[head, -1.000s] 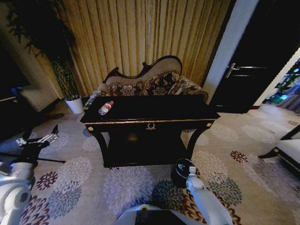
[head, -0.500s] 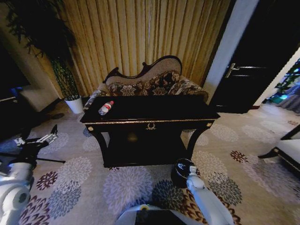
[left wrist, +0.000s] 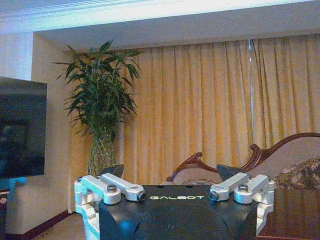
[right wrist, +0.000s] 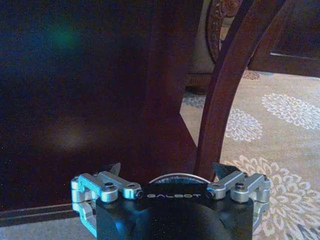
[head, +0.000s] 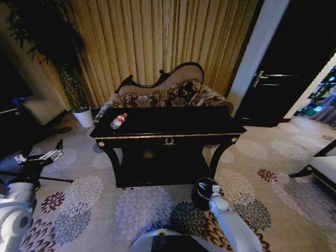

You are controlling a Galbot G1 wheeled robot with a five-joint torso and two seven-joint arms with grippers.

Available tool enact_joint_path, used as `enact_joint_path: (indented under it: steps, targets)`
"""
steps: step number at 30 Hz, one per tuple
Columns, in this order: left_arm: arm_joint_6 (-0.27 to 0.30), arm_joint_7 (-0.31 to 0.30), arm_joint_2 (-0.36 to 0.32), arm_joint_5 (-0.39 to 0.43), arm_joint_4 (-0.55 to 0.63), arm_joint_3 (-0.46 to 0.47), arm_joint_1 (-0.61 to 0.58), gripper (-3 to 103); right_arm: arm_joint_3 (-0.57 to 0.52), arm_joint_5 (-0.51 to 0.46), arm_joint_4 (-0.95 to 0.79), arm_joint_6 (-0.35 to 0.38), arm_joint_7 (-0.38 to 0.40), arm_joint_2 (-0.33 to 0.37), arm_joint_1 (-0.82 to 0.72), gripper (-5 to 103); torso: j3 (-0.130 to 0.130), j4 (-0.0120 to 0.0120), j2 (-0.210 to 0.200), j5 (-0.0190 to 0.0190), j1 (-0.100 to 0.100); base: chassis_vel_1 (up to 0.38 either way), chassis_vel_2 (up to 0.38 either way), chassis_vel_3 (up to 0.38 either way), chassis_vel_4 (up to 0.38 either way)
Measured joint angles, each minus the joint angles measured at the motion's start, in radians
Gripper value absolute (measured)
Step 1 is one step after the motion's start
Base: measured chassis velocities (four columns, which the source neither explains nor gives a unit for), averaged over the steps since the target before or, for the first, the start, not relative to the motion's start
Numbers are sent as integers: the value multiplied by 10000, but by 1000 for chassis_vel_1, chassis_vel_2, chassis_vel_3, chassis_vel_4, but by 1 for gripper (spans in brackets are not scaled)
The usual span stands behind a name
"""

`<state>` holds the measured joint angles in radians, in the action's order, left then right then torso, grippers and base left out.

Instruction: Move to the front of the table and place the trash on the table into the trash bin.

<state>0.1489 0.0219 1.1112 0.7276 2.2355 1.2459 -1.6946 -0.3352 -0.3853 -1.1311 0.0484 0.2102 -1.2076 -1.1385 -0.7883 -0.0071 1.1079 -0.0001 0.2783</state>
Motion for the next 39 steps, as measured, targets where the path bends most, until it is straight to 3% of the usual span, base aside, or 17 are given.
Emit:
enact_joint_path:
  steps: [8, 16, 25, 35, 39]
  targets:
    - [0, 3, 20, -1, 76, -64, 86, 100, -238, -185, -1277, 96, 24, 186, -491, 100, 0, 0, 0, 1, 0, 0, 0, 0, 0]
    - [0, 1, 77, -1, 162, -57, 92, 100, -604, -15, -3723, 15, 30, 491, -1261, 100, 0, -1, 0, 0, 0, 0, 0, 0, 0]
    - [-15, -4, 164, 1, 268, -51, 89, 100, -862, -479, -6280, -52, 62, 799, -1517, 100, 0, 0, 0, 0, 0, 0, 0, 0, 0]
    - [-179, 2, 313, 13, 323, -83, 79, 100, -812, -1476, -9324, 1441, 659, 1376, -1529, 100, 0, 0, 1, 0, 0, 0, 0, 0, 0]
    - [-240, 3, 301, 31, 318, 5, 67, 100, -905, -1469, -9736, 1641, 778, 1479, -1555, 100, 0, 0, 0, 0, 0, 0, 0, 0, 0]
